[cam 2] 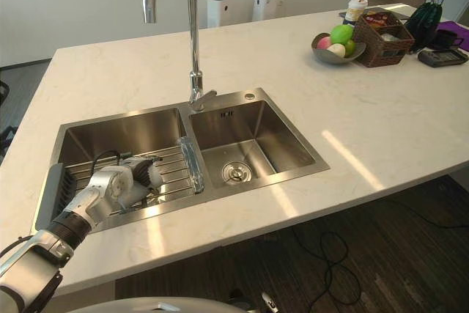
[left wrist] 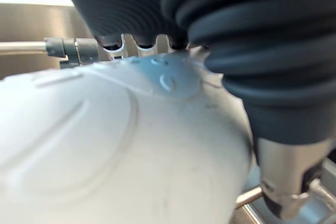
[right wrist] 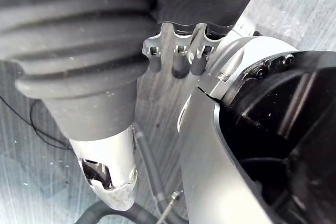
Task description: Walk over to the sink, pick up the cup, carry it to the dishwasher, place the cup inside the dishwasher, then close the dishwasher door
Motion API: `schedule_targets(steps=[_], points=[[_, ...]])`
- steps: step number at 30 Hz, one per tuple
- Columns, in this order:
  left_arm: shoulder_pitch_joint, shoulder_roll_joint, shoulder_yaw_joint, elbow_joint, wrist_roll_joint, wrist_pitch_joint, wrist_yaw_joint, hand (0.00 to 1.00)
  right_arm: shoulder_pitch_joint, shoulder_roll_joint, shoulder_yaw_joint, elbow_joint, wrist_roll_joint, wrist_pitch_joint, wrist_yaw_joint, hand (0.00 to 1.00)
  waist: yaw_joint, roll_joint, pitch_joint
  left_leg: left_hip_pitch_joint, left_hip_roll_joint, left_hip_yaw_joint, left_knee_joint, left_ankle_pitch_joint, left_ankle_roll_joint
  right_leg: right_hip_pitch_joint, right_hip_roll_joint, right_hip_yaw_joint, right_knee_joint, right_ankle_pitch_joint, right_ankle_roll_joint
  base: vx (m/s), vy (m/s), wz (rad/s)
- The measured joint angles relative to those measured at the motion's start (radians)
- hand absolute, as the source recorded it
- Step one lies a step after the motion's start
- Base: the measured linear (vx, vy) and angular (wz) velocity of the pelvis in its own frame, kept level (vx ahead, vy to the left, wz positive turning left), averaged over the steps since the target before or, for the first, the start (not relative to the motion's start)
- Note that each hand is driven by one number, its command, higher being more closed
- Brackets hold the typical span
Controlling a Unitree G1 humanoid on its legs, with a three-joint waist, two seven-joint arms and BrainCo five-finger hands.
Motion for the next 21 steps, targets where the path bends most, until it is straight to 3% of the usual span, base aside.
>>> schedule_targets(steps=[11, 17, 21], points=[[0.020, -0.016, 0.037, 0.019, -0.158, -0.005, 0.062, 0.00, -0.002, 0.000, 0.005, 0.001, -0.036, -0.008, 0.001, 0.00, -0.006, -0.003, 0.003, -0.001, -0.007, -0.048, 0.003, 0.002, 0.003, 0.019, -0.005, -0.042, 0.000, -0.010, 0.004, -0.01, -0.009, 0.11], [0.110, 0.032, 0.036, -0.103, -0.257, -0.050, 0.047, 0.00, -0.001, -0.001, 0.014, 0.002, -0.038, -0.017, 0.001, 0.00, 0.001, -0.001, 0.016, -0.007, 0.000, -0.074, 0.017, -0.002, 0.001, 0.037, -0.005, -0.078, 0.000, -0.024, 0.001, -0.03, -0.012, 0.17], [0.131, 0.077, 0.039, -0.173, -0.299, -0.043, 0.008, 0.00, -0.002, -0.001, 0.014, 0.000, -0.039, -0.017, 0.002, 0.00, 0.005, 0.007, 0.019, -0.016, 0.002, -0.082, 0.017, -0.003, 0.000, 0.036, -0.003, -0.087, 0.000, -0.026, 0.000, -0.01, -0.010, 0.07]])
